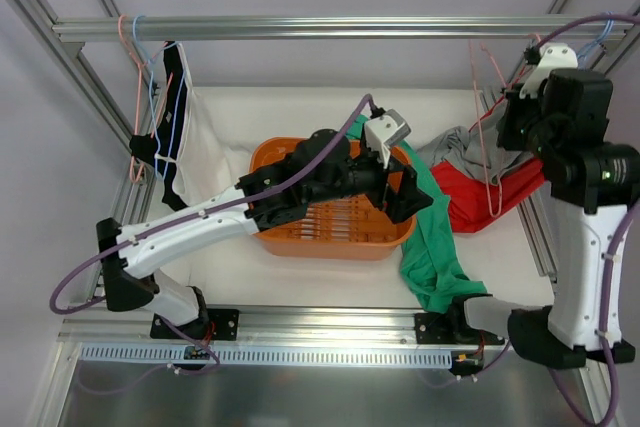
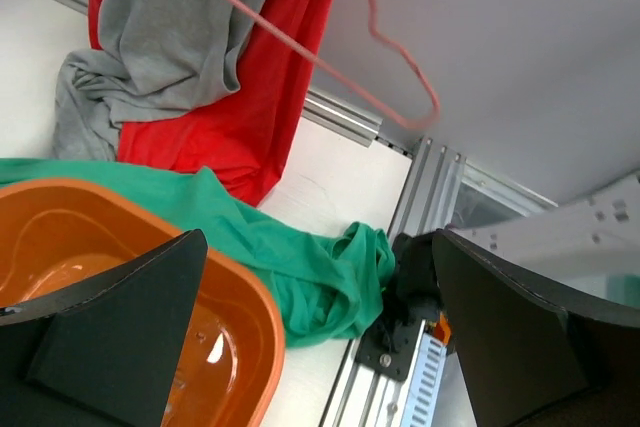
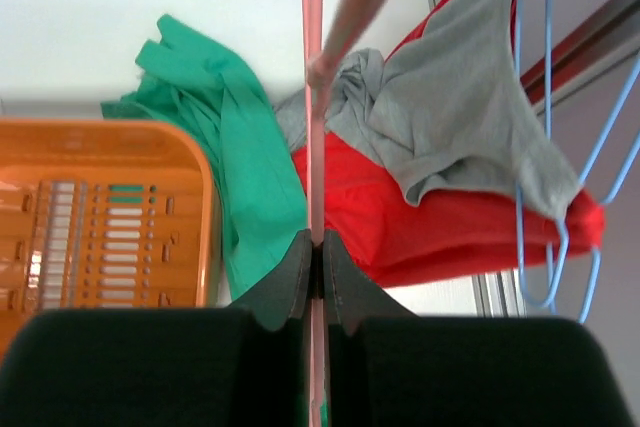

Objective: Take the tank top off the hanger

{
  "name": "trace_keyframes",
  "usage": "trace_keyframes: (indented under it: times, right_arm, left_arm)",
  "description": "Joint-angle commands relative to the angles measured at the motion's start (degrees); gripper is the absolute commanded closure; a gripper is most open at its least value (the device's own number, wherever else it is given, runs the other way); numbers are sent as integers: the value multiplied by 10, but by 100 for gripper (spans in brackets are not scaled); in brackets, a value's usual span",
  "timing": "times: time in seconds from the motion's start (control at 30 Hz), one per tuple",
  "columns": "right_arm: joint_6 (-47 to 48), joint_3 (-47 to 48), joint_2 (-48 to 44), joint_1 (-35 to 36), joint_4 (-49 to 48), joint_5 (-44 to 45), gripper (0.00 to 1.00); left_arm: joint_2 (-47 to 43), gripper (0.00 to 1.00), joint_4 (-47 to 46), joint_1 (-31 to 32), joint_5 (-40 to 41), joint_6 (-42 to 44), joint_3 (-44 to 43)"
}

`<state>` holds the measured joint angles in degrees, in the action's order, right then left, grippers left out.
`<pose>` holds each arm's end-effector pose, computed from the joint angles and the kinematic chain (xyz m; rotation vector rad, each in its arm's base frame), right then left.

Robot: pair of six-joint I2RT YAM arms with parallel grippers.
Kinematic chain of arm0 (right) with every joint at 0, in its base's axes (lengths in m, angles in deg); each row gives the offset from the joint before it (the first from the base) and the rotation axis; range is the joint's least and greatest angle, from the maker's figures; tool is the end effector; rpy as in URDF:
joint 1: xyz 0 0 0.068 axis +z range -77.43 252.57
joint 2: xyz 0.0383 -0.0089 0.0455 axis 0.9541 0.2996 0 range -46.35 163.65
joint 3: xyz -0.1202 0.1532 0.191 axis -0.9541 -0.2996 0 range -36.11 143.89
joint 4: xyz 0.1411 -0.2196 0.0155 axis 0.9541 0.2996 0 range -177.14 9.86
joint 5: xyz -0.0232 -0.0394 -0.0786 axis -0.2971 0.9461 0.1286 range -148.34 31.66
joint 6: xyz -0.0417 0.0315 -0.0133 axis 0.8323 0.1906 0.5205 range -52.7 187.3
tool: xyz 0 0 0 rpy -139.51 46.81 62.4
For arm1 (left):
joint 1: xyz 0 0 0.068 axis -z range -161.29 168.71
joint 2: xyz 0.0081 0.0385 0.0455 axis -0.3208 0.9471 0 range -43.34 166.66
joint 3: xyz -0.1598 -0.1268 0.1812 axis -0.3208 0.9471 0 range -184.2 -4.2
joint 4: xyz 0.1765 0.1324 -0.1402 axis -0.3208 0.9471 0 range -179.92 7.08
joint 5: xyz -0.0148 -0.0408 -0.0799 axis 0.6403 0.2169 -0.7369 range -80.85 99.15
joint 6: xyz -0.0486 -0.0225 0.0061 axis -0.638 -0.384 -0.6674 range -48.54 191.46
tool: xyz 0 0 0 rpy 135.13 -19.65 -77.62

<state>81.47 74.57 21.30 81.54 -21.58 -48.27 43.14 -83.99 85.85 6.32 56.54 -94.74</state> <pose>0.1576 0.0185 0.5269 -0.2804 1.9449 -0.2321 0.1355 -0.3263 0.4507 0.7975 1.5332 -1.1298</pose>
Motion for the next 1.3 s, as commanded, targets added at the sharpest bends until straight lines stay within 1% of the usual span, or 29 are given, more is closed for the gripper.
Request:
trace_keyframes:
  times: [0.0, 0.13, 0.2, 0.23, 0.27, 0.3, 0.43, 0.67, 0.77, 0.8, 0.83, 0.87, 0.9, 0.93, 0.97, 1.03, 1.07, 1.23, 1.27]
  right_arm:
    - [17, 93, 57, -39, -22, -72, 100]
    - [32, 153, 120, -61, -25, -94, 100]
    - [35, 180, 142, -68, -25, -94, 100]
    - [36, 187, 163, -76, -25, -118, 100]
    - [37, 192, 173, -79, -25, -130, 100]
    - [37, 194, 182, -81, -25, -130, 100]
    - [47, 165, 207, -84, -30, -116, 100]
    - [48, 113, 204, -83, -39, -104, 100]
    - [48, 86, 195, -85, -39, -105, 100]
    - [46, 81, 194, -87, -39, -107, 100]
    - [45, 76, 190, -87, -39, -108, 97]
    - [41, 68, 186, -87, -39, -108, 88]
    - [36, 64, 174, -87, -39, -107, 58]
    - [32, 60, 168, -87, -39, -106, 40]
    - [28, 58, 161, -88, -39, -104, 2]
    - [14, 48, 131, -87, -38, -104, 0]
    - [8, 43, 119, -87, -38, -75, 1]
    - [-29, -18, 18, -88, -35, -42, 1]
    - [-32, -26, 5, -87, -35, -33, 1]
  left_arm:
    - [-54, 1, 26, 3, -28, 37, 60]
    - [-112, 1, 26, 3, -27, 43, 127]
    - [-135, 1, 26, 3, -46, 45, 156]
    - [-140, 1, 26, 4, -59, 52, 163]
    - [-145, 1, 26, 5, -80, 55, 168]
    - [-145, 1, 26, 8, -85, 62, 177]
    - [-148, 1, 25, 19, -95, 75, 190]
    - [-140, 1, 24, 40, -103, 66, 197]
    - [-121, 1, 24, 81, -54, 77, 192]
    - [-116, 1, 24, 104, -42, 85, 191]
    - [-106, 1, 24, 113, -28, 85, 188]
    - [-101, 1, 22, 120, -20, 84, 186]
    - [-96, 1, 18, 126, -14, 74, 184]
    - [-85, 1, 13, 133, -10, 68, 185]
    - [-81, 1, -4, 137, -6, 60, 188]
    - [-53, 1, -15, 145, 8, 48, 188]
    - [-40, 1, -18, 146, 17, 40, 180]
    - [53, 1, -28, 150, 25, -25, 144]
    - [64, 1, -29, 151, 40, -35, 134]
